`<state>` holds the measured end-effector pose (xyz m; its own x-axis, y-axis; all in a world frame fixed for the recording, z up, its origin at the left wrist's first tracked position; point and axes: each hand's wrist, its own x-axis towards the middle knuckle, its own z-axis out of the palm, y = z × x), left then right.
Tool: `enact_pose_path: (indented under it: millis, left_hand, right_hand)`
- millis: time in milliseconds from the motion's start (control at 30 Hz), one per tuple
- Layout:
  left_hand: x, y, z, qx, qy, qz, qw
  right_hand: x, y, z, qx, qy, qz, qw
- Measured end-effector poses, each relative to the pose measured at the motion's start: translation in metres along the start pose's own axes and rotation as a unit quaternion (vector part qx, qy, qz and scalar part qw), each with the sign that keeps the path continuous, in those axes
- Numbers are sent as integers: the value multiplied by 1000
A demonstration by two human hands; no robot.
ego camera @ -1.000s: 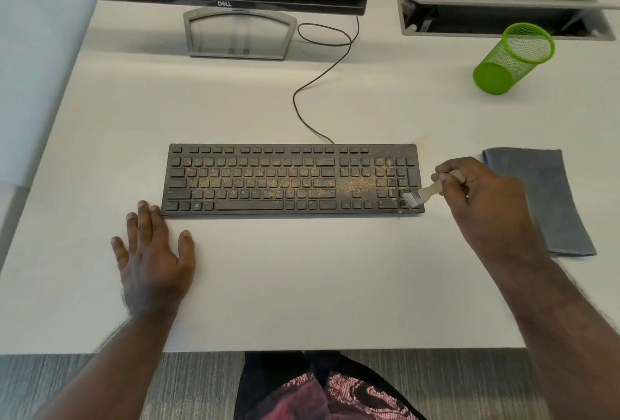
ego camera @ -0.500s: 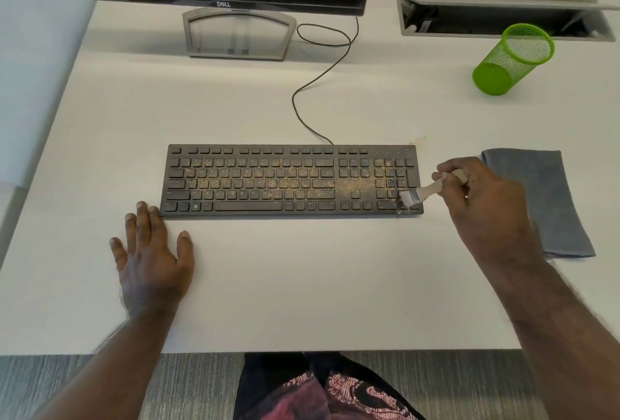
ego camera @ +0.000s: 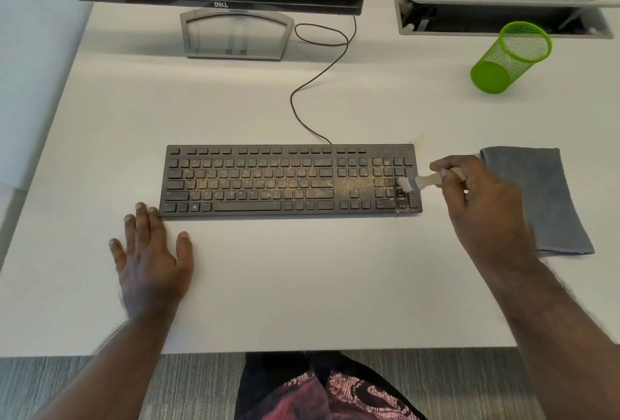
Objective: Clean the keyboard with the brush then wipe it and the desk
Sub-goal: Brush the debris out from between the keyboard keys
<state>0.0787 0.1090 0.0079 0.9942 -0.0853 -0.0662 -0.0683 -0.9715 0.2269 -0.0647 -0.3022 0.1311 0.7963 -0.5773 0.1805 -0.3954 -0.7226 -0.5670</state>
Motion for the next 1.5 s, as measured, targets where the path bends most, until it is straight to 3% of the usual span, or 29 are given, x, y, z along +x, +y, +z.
enact_pose_path:
  millis: [167,533,800,1300,1500]
  left_hand:
    - [1,1,0,-3,-1,0,1000]
    - [1,1,-1,1,-7,2,1000]
    - [1,-1,-1,2,-8,1,1000]
    - [1,2,-1,2,-9,-2,1000]
    - [0,0,0,4,-8,0,1000]
  right_hand:
    - [-3,9,0,-25,-52,-11,998]
    - [-11,15,-6,-32,-64,-77,994]
    - [-13,7,-3,15,-59,-63,996]
    - [-23,12,-7,-15,-33,12,999]
    - [-27,1,-6,2,19,16,1000]
